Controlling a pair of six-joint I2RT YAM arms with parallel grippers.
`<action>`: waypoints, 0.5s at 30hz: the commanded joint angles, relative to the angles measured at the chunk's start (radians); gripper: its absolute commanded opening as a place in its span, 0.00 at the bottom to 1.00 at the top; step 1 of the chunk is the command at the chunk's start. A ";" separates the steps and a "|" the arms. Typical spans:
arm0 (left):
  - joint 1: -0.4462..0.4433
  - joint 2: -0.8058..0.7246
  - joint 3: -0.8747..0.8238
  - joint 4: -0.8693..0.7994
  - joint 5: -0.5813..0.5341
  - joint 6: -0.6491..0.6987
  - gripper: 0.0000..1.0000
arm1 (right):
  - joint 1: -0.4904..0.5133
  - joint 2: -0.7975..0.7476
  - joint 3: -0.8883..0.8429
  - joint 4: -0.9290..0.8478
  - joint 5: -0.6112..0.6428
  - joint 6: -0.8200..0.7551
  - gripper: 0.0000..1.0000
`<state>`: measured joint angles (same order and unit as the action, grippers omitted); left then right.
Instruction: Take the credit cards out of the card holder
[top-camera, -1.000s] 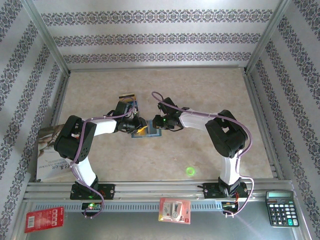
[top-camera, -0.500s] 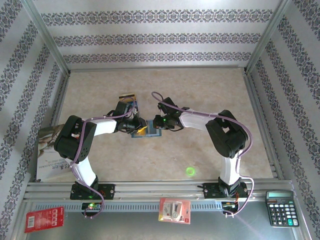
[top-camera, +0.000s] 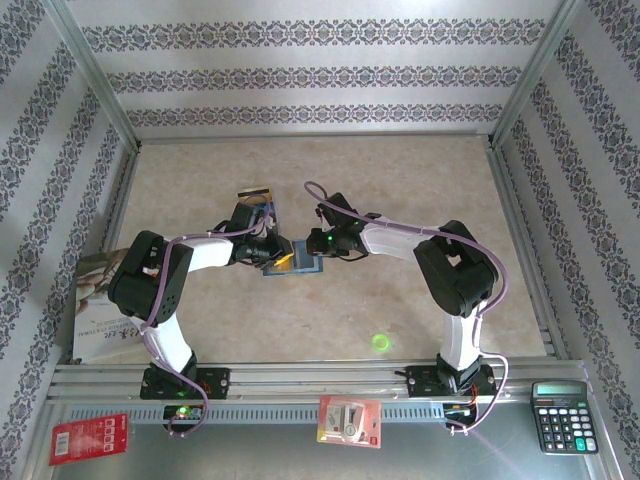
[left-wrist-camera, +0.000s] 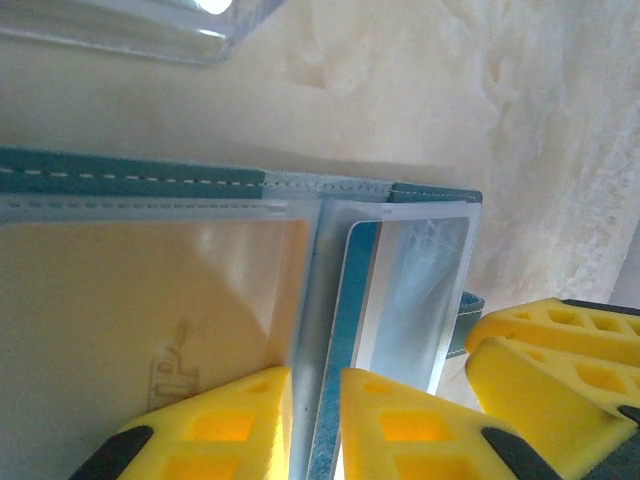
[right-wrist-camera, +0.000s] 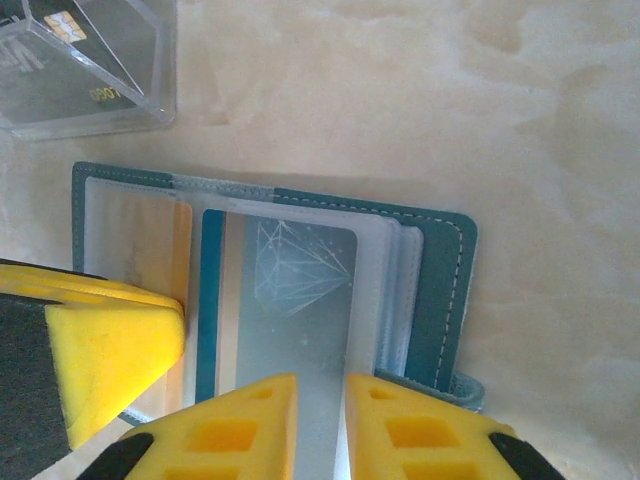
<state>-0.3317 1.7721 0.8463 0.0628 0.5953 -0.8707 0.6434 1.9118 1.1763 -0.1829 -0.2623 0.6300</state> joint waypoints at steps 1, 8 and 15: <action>0.017 -0.011 -0.007 -0.010 0.020 0.012 0.19 | 0.002 0.038 0.022 -0.017 -0.020 -0.005 0.20; 0.016 -0.007 -0.003 -0.002 0.037 0.015 0.19 | 0.005 0.085 0.031 -0.037 -0.042 -0.006 0.21; 0.018 -0.009 -0.008 0.008 0.042 0.012 0.16 | 0.007 0.098 0.034 -0.055 -0.031 -0.013 0.20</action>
<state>-0.3305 1.7725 0.8463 0.0631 0.6216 -0.8707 0.6437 1.9629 1.2057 -0.1833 -0.2905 0.6292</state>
